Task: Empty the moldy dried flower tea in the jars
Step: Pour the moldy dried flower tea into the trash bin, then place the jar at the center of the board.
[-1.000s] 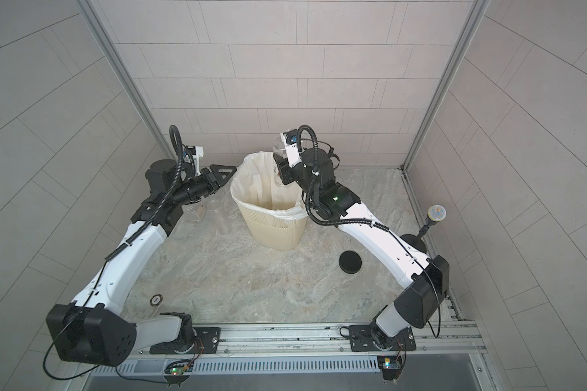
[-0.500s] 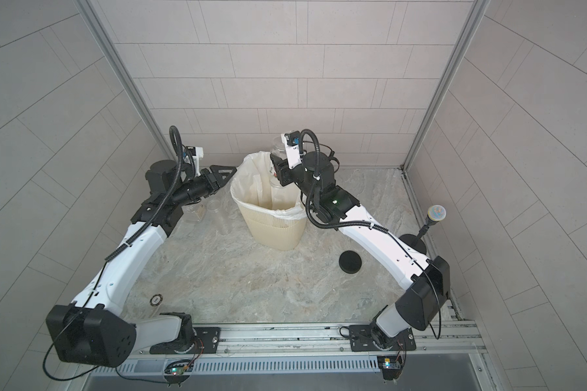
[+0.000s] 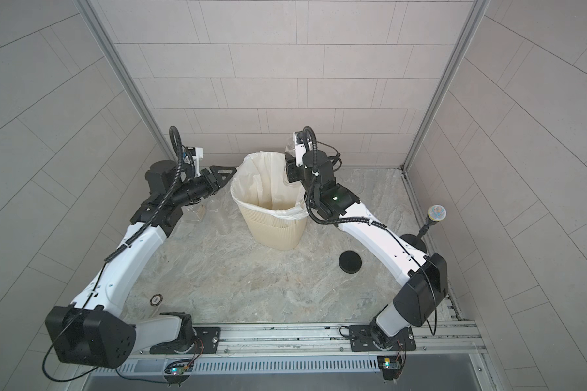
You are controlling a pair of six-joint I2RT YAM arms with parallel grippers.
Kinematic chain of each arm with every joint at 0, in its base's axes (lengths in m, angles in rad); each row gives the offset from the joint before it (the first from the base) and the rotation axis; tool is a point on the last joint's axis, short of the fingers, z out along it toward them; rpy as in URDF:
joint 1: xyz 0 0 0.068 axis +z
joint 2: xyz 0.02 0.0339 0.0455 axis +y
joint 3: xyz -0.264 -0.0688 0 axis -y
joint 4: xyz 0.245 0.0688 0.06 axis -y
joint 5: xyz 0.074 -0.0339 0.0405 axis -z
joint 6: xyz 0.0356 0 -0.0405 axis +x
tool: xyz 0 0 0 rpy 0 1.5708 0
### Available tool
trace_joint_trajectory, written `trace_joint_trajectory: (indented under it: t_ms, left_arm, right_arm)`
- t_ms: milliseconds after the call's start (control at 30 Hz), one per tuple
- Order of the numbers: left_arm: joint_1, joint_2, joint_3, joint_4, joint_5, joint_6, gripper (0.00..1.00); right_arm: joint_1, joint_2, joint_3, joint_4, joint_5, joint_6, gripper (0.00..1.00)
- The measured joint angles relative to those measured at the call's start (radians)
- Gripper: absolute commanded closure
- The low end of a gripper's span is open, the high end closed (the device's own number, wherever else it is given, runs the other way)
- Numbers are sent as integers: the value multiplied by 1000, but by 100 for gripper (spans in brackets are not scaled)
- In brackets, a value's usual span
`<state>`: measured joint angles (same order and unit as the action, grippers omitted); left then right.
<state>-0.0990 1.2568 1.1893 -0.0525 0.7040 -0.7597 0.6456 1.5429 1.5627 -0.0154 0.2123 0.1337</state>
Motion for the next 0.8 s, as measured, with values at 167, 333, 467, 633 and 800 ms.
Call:
trace_joint_trajectory:
  t_ms: [167,333,467,633,800]
  left_arm:
    - [-18,-5,12,-11,5,-4,44]
    - [-112,-5,49,-13,-5,-10,44]
    - [-214,-3,63,19,-16,-27,44]
    - [-286,27,62,104,-26,-73,44]
    - [-309,68,62,195,-36,-121,47]
  right_arm:
    - [-36,-52,-89,101,-135,148,48]
    - [-145,-53,-141,220,-241,359,49]
    - [-154,-53,-173,319,-304,504,49]
    - [-162,-53,-178,410,-364,634,49]
    - [-174,-53,-195,479,-404,732,50]
